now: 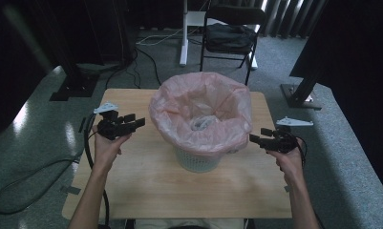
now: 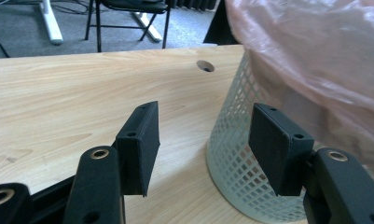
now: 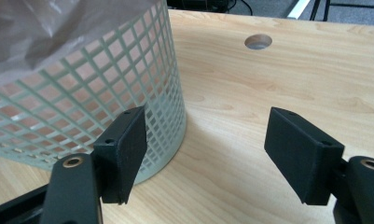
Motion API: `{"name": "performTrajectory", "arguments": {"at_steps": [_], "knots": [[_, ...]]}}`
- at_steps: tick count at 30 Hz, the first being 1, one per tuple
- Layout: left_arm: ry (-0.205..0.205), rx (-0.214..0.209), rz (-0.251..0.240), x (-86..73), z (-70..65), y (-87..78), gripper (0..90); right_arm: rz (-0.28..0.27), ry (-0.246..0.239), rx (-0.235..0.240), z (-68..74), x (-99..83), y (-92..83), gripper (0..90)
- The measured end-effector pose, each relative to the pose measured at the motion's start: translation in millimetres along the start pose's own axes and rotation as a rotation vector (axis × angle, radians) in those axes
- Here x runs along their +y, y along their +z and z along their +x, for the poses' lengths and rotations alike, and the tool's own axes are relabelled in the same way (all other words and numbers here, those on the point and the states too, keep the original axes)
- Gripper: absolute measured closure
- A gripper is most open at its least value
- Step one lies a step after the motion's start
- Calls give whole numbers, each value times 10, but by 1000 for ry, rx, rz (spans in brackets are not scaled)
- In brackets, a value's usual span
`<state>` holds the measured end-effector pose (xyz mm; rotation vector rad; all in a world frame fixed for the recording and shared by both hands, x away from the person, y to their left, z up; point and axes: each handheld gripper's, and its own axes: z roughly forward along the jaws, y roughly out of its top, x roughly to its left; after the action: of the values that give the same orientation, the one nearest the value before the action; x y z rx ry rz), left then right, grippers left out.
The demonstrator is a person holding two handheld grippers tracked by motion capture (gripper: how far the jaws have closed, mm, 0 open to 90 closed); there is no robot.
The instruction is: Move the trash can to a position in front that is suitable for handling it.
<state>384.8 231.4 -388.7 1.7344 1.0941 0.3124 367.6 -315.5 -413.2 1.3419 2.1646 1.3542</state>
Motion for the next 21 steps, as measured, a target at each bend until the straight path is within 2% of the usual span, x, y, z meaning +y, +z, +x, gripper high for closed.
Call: {"name": "performTrajectory", "arguments": {"at_steps": [2,4,9,10,11,12,13,14,16,18,21], "knots": [[12,-13,1,17,-36,16,431,-5,-5,8,0,30,22,292],[21,-22,5,31,-68,49,431,-16,-35,25,4,88,61,298],[55,-54,28,76,-192,211,431,-31,-51,49,1,185,140,323],[60,-64,31,83,-218,245,432,-31,-70,69,22,237,197,329],[67,-74,33,88,-244,279,432,-31,-70,69,22,237,197,329],[91,-102,36,93,-289,332,431,-28,-94,86,48,278,270,339],[91,-102,36,93,-289,332,431,-28,-94,86,48,278,270,339],[120,-140,36,94,-312,359,431,-22,-114,125,70,301,338,370],[126,-143,40,94,-320,360,431,-20,-124,128,81,307,359,373],[129,-147,44,94,-299,344,437,-24,-139,174,90,304,387,430],[133,-168,50,73,-275,293,457,-20,-145,200,110,295,398,452]]}}
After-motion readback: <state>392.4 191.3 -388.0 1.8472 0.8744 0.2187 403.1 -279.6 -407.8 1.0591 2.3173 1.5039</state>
